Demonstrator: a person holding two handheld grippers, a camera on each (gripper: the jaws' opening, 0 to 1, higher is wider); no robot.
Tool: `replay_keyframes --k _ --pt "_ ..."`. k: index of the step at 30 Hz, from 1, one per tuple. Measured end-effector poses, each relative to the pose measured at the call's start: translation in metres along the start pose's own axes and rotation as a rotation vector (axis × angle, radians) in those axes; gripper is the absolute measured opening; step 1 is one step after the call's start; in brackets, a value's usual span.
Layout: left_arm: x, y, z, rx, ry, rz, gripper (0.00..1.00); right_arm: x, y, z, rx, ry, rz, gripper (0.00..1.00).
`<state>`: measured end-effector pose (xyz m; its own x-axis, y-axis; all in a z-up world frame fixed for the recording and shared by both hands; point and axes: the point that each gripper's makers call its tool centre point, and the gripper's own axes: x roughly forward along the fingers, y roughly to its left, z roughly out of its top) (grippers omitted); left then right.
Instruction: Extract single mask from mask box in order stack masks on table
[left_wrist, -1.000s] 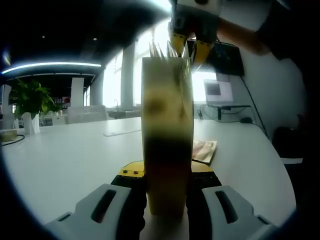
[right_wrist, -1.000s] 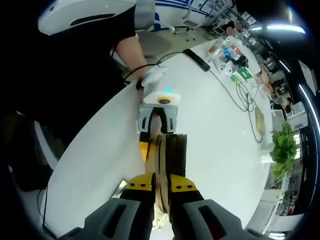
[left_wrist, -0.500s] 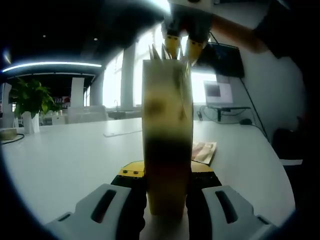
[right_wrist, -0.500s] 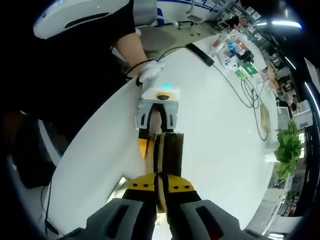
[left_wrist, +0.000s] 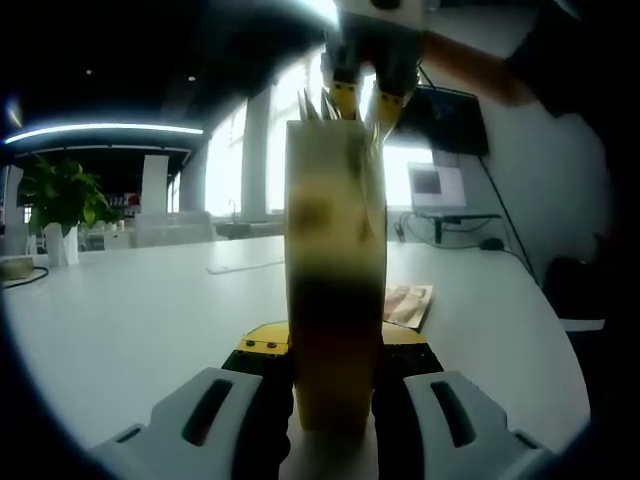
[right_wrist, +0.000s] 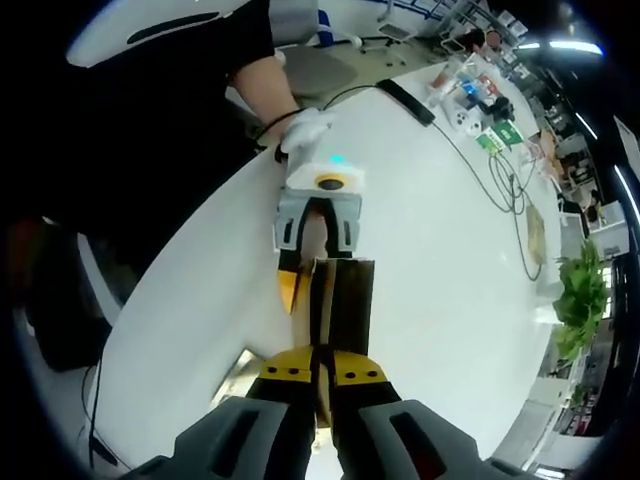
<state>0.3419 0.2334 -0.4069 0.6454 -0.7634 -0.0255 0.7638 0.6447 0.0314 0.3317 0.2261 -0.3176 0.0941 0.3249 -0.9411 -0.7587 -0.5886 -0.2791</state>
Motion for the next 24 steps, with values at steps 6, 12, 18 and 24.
replay_keyframes --k 6,12,18,24 --pt "0.000 0.000 0.000 -0.001 0.000 0.002 0.20 0.000 -0.003 0.000 0.004 0.004 -0.008 0.01" --pt "0.000 0.001 0.000 -0.002 -0.001 0.005 0.20 0.006 -0.005 0.000 0.001 0.013 0.009 0.01" --pt "0.000 0.001 -0.001 0.001 0.000 0.003 0.20 0.013 -0.001 -0.001 -0.011 0.029 0.026 0.00" --pt "0.000 0.002 -0.001 0.002 0.000 0.002 0.20 0.015 -0.001 -0.001 -0.006 0.028 0.023 0.00"
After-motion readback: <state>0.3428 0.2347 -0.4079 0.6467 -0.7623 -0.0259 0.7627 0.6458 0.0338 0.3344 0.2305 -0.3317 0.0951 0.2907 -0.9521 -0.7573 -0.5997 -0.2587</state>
